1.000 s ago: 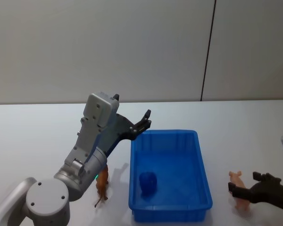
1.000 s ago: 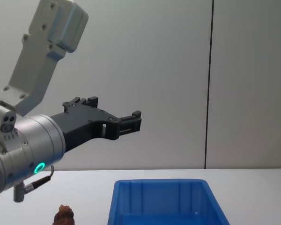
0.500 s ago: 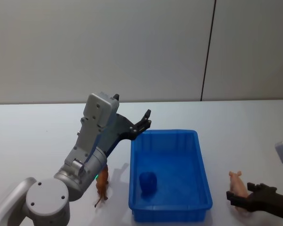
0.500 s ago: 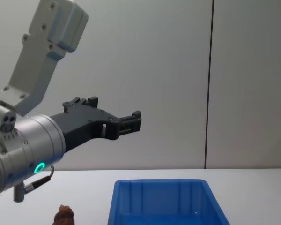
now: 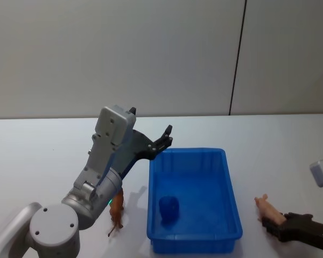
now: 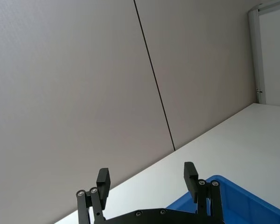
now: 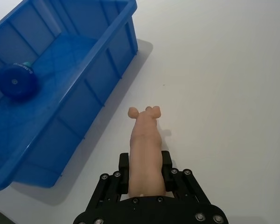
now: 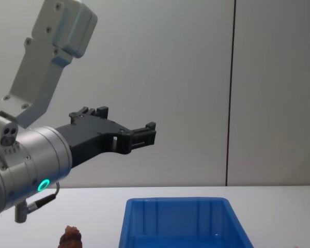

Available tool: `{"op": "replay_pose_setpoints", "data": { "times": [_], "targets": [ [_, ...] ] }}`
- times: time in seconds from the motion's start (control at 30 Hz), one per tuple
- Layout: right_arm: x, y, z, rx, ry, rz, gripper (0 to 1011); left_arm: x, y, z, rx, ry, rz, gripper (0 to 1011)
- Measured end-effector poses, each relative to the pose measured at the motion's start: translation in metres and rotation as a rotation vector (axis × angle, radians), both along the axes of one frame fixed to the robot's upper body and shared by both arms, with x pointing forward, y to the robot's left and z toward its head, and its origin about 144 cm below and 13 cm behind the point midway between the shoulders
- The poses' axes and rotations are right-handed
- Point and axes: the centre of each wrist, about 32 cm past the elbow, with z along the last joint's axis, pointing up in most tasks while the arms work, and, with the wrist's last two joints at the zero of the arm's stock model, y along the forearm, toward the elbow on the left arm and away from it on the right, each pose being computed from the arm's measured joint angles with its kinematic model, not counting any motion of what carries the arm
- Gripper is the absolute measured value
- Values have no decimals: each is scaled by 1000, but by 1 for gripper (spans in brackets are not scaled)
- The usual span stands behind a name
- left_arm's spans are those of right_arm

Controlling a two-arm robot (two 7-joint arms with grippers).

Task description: Pick up the two dolls from the table and place them into the box.

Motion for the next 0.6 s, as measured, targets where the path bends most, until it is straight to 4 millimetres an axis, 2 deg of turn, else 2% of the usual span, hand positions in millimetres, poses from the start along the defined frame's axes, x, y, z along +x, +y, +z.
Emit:
{"op": "replay_pose_setpoints", "data": {
  "times": [0.1,0.6],
  "targets": [
    [1,0,1,-3,-7,-6,367,0,0,0,0,0,0,1001],
    [10,-3,18,3,-137,-44,366,0,0,0,0,0,0,1001]
  ]
}}
